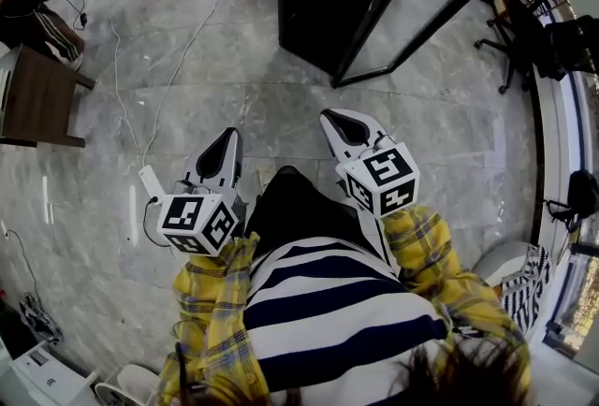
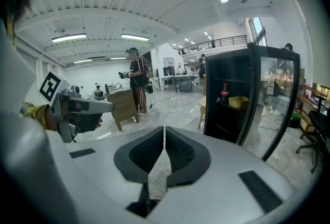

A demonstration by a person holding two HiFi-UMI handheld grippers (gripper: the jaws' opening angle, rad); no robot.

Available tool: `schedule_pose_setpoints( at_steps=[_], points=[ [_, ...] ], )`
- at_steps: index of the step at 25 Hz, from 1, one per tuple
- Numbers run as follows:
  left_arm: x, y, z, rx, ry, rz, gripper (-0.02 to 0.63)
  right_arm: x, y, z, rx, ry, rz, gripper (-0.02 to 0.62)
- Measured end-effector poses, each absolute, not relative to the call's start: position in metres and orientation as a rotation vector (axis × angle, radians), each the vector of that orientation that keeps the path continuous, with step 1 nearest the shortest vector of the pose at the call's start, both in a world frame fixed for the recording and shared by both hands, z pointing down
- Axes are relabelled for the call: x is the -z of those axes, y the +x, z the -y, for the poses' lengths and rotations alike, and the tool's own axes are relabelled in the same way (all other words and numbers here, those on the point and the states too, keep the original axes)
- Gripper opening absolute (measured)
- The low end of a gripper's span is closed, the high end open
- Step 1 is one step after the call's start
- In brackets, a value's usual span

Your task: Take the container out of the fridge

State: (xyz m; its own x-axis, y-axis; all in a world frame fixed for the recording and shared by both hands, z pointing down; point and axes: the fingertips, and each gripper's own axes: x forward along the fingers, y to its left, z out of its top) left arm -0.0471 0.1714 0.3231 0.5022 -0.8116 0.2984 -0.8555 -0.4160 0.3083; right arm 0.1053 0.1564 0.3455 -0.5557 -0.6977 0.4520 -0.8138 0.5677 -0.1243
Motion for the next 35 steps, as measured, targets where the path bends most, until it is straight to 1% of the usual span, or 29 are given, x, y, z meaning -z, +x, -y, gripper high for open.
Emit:
schedule_pose_setpoints(
  at_steps=[9,15,22,31,35],
  points=[
    [-0.340,-0.060,-0.091,-0.186,2.390,1.300,0.018,-0.357,0.078,-0.075,-0.398,1.220,2.404,0.030],
    [-0.348,-0.075,-0.032,-0.211,2.422,1.234,0.018,-0.361,0.068,-0.011,-0.371,1.295,2.349,0.031],
    [-0.356,-0.081,0.024,-0.241,2.469,1.174,0.018,-0.367,0.081,0.053,-0.304,1.412,2.246,0.031],
    [-0.367,-0.058,0.087,-0.221,2.474,1.202,0.018,-0.383,0.111,0.129,-0.243,1.423,2.189,0.034],
    [-0.376,-0.043,0.117,-0.209,2.444,1.236,0.018,-0.394,0.123,0.165,-0.234,1.384,2.181,0.051]
  ],
)
